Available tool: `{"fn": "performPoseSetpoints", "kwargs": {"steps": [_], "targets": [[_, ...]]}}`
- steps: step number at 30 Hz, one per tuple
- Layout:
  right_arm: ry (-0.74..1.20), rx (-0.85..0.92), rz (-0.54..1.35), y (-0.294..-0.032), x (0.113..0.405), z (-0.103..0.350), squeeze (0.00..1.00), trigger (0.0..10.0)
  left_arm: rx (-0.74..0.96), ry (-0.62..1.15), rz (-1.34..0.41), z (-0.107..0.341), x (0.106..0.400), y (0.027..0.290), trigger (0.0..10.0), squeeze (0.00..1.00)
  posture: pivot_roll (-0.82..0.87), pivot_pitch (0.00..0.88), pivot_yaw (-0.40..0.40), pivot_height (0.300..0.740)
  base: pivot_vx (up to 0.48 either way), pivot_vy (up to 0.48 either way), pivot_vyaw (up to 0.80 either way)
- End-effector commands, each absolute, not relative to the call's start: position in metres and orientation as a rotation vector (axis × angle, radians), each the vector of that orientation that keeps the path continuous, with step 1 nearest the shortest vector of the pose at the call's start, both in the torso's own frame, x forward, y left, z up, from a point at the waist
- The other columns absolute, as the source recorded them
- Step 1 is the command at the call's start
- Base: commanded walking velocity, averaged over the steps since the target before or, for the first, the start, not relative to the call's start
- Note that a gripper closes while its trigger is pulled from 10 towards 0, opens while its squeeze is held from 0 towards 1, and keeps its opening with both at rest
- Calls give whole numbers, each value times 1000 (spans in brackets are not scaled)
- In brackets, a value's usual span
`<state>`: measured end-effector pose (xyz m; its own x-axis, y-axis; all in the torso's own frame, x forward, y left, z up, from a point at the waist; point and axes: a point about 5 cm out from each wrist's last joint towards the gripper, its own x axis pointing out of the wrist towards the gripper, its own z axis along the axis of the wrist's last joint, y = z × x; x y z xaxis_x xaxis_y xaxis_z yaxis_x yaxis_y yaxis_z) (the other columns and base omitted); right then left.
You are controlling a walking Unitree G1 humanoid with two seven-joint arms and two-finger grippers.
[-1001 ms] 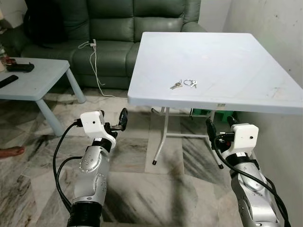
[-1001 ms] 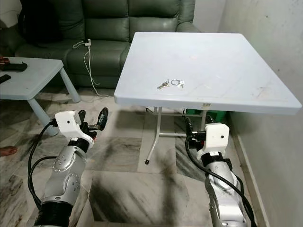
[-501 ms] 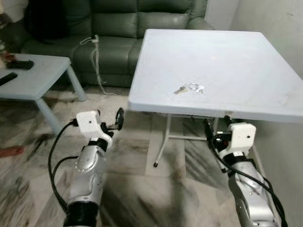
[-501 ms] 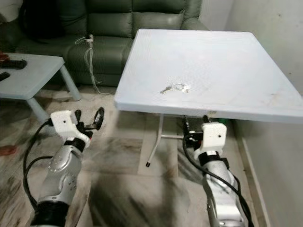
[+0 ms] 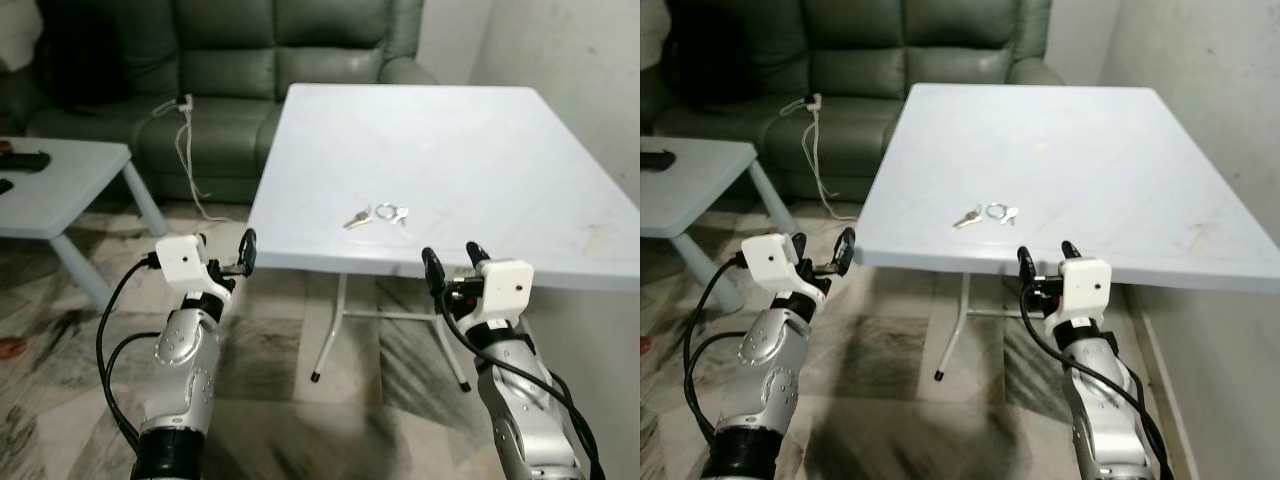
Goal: Hang keys on a hook
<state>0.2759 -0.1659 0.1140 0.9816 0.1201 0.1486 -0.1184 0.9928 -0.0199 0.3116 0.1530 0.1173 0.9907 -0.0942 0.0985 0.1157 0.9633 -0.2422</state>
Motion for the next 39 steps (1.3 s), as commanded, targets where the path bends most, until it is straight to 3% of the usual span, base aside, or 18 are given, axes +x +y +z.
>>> {"fn": "performPoseSetpoints", "kwargs": {"steps": [1, 27, 39], "targets": [[-145, -22, 101, -174, 275, 114, 0, 10000, -251, -94, -130, 121, 313, 145, 10000, 0, -39, 0, -23, 740, 319, 0, 0], [-145, -22, 115, -172, 277, 115, 0, 10000, -251, -94, -123, 121, 313, 145, 10000, 0, -37, 0, -26, 740, 308, 0, 0], [-143, -22, 118, -172, 277, 115, 0, 10000, -242, -93, -133, 119, 311, 142, 10000, 0, -36, 0, -28, 740, 0, 0, 0]]}}
